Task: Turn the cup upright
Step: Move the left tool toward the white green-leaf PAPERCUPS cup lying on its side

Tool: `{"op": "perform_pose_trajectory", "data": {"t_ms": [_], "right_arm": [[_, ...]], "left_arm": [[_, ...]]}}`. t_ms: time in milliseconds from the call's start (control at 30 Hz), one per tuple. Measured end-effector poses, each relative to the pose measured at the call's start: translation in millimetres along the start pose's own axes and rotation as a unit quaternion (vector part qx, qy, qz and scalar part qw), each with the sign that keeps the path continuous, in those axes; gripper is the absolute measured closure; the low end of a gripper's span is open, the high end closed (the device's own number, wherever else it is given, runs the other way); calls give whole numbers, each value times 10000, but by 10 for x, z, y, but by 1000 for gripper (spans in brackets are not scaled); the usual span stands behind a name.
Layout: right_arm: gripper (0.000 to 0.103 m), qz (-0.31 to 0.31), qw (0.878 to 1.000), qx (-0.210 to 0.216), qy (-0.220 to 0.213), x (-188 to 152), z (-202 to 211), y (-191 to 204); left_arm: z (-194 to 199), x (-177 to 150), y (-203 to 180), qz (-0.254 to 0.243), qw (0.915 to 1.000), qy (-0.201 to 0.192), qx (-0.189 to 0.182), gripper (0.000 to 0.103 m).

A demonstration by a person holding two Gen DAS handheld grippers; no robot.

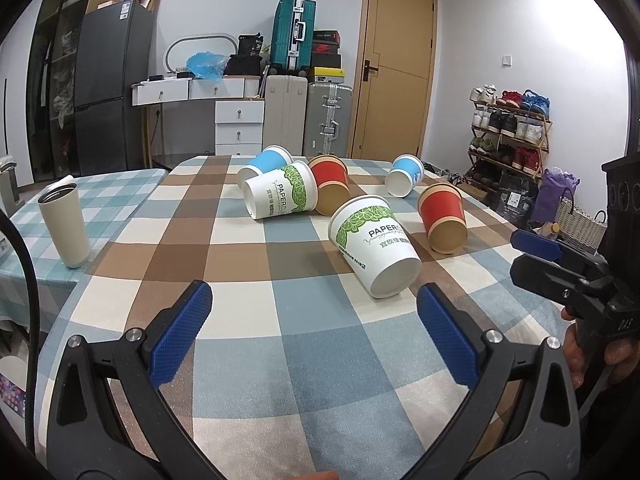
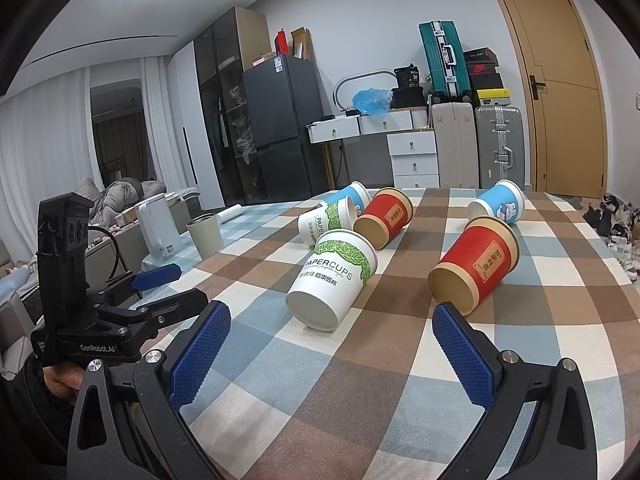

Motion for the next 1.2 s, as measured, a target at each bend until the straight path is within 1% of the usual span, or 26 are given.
{"op": "perform_pose_trajectory", "data": {"t_ms": [367,767,1200], "right_arm": [[0,16,10000,-7,2,12,2,15],[0,11,10000,-15,18,-8,-2,24],[0,-3,9998,-139,135,4,24,-34]], "left_arm": [[4,37,-18,-112,9999,1,9,1],[3,39,-23,-116,9999,2,10,1],[-2,65,-26,-166,9998,55,20,1]]}}
Point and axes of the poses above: each gripper's, at about its wrist camera, not at the fingertips, and z roughly against the way its jaws point, y to its left, x to its top, the point moved 2 cm from there along -z, roughly the way its jaws point, and after that the axes turned 2 degrees about y, right-handed, at the moved point
